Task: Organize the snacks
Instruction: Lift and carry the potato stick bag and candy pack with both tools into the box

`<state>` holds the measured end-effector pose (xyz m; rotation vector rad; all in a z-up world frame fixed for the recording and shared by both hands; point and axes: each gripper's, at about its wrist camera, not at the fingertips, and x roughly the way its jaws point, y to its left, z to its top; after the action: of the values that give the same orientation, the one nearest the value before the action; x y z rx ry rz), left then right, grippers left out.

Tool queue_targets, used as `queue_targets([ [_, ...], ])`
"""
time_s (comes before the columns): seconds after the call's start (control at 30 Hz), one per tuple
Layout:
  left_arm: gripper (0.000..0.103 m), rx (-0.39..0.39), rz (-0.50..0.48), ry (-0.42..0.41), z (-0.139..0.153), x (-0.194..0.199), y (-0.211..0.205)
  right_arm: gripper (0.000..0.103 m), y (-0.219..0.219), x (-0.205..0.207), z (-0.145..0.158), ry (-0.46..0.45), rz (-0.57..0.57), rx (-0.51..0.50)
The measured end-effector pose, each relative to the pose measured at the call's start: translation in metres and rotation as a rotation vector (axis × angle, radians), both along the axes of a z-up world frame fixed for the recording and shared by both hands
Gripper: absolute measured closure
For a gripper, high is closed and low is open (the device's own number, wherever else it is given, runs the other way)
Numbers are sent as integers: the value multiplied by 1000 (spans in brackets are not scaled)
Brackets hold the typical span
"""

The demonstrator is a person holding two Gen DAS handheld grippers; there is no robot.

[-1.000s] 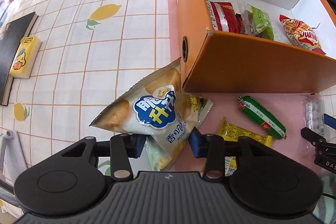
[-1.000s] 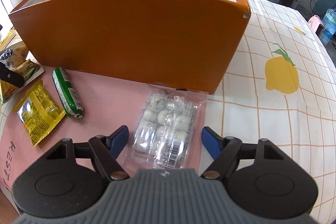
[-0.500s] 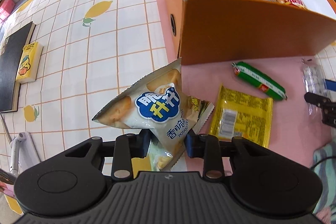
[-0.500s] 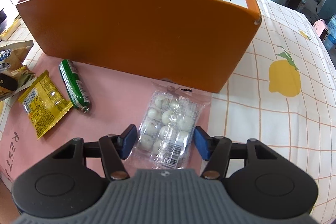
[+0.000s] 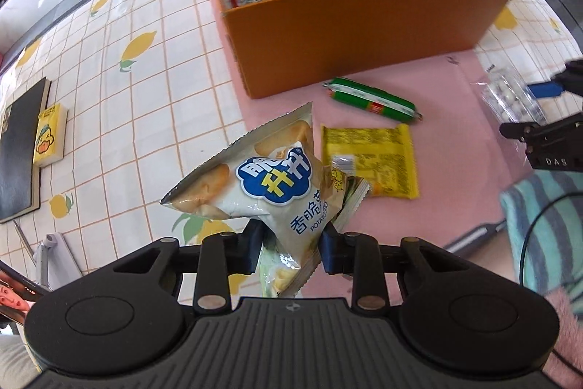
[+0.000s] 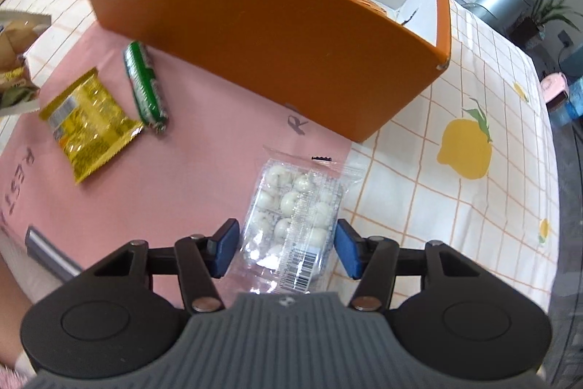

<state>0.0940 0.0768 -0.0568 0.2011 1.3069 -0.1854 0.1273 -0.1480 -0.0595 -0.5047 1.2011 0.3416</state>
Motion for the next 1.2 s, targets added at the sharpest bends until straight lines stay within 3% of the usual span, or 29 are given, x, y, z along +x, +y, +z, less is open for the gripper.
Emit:
queue_targets([
  [0.37, 71, -13, -143, -34, 31, -24, -40, 48, 11, -40, 47, -25, 224, -65],
  [0.63, 73, -4, -200, -87, 53, -24, -60, 48, 27, -46, 80, -73, 325, -88],
  [1.0, 74, -10, -245, -205, 100, 15, -71, 48, 49, -14, 128, -189, 396, -122],
  [1.2, 74, -3, -192, -252, 112, 51, -65, 48, 55, 21, 145, -239, 396, -103],
])
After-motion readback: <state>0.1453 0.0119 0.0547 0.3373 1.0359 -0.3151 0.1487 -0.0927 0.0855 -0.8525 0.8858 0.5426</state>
